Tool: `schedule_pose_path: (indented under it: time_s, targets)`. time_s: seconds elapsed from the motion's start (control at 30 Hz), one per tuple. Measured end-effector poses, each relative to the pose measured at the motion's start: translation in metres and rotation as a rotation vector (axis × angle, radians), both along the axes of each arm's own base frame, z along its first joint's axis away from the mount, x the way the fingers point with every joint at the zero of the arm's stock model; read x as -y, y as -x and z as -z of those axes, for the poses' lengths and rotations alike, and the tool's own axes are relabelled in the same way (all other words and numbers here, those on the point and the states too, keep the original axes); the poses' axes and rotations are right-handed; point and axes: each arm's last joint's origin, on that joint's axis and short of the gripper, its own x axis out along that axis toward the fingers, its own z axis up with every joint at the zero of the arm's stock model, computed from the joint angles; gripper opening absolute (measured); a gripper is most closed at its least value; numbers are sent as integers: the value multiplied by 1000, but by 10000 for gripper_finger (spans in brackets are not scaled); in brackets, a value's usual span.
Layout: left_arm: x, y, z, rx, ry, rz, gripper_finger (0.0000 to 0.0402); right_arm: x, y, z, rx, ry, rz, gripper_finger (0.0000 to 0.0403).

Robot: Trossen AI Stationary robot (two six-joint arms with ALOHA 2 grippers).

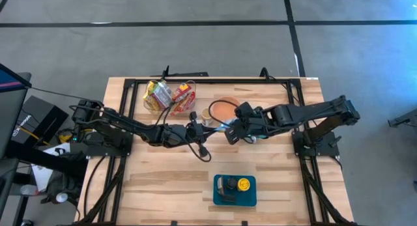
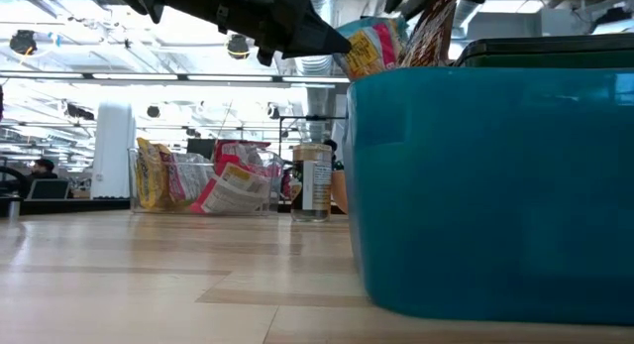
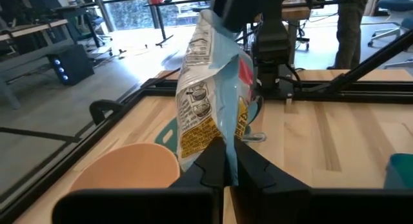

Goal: Pick & Place Food Item
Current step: Put the blue noodle pack into the transparent bin

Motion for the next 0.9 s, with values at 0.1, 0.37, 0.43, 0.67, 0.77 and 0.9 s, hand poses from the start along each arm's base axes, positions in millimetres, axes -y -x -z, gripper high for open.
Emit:
schedule_pose_path:
  time_s: [0.1, 0.37, 0.43, 0.67, 0.77, 0.9]
  targets:
    - [0, 0, 0, 0, -3, -13, 1, 0, 3, -3, -5, 12, -24, 116]
    - [-5, 0, 1, -10, -8, -45, 1, -9, 27, -18, 4, 18, -69, 123]
    - [-6, 0, 1, -8, -12, -73, 1, -15, 33, -21, 10, 36, -83, 121]
    - [-9, 7, -12, 27, -16, -133, 1, -43, 48, -19, -7, 160, -134, 118]
    - [-11, 14, -26, 65, -16, -167, 1, -57, 51, -15, -10, 206, -146, 118]
    - [-16, 28, -47, 106, -31, -226, 1, -73, 55, -10, 0, 257, -160, 118]
